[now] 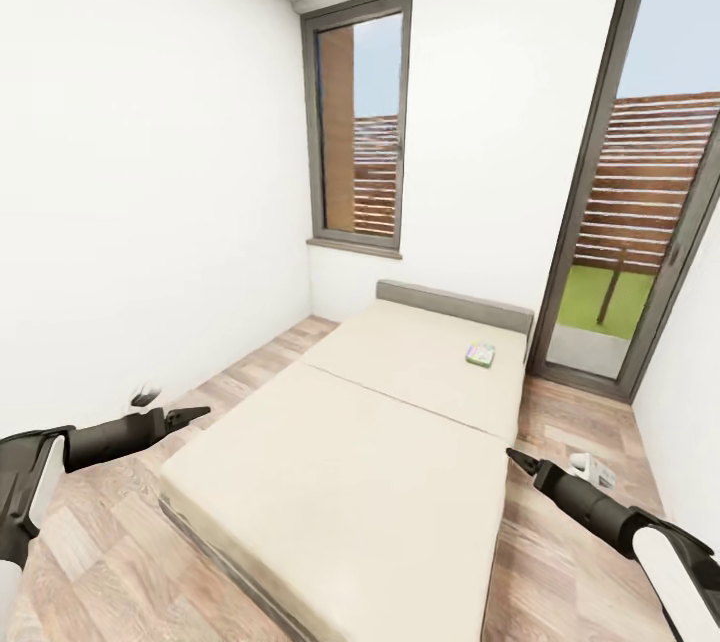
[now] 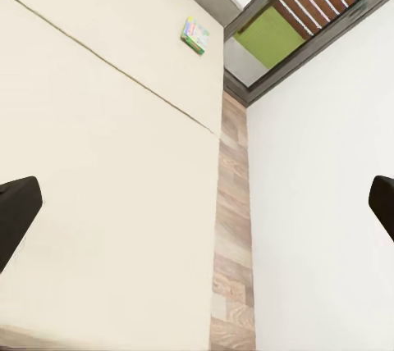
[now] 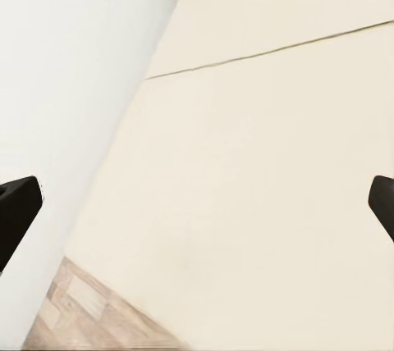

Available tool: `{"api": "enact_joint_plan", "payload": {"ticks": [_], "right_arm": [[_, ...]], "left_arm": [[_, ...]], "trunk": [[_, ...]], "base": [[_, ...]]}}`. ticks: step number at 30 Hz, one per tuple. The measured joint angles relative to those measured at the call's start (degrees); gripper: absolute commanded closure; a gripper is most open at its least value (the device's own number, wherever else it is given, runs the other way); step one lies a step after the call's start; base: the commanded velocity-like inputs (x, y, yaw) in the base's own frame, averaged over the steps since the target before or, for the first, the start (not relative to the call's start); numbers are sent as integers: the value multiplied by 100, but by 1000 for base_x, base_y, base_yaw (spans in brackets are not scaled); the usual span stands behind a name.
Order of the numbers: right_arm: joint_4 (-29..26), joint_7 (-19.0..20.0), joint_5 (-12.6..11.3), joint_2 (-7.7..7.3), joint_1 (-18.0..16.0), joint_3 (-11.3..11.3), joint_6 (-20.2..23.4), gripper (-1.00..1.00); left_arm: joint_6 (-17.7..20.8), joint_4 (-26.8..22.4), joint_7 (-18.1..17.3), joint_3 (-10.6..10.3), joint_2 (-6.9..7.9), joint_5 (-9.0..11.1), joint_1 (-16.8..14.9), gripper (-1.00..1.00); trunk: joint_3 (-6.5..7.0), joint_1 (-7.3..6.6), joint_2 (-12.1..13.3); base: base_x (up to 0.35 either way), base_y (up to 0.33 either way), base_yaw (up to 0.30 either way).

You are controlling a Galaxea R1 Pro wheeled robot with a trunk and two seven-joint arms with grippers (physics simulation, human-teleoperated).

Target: Put all the toys in the child's room - the three board games (two on the bed and one on the table), the two jigsaw puzzles on the table, and the tennis ball on the table - inside the toy box on the table in the child's room.

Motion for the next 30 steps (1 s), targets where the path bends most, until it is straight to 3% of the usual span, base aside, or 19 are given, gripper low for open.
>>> {"api": "enact_joint_plan", "payload": {"ticks": [20, 30], "right_arm": [[24, 0, 0, 1, 0, 13, 4, -100], [15, 7, -2, 0, 0, 13, 6, -100]], "left_arm": [[-8, 0, -32, 0, 2, 4, 0, -100], [-14, 0, -49, 0, 4, 5, 0, -100]], "trunk": [[-46, 0, 0], [-70, 1, 1]], "base": [[0, -2, 292], [-124, -15, 292]]}}
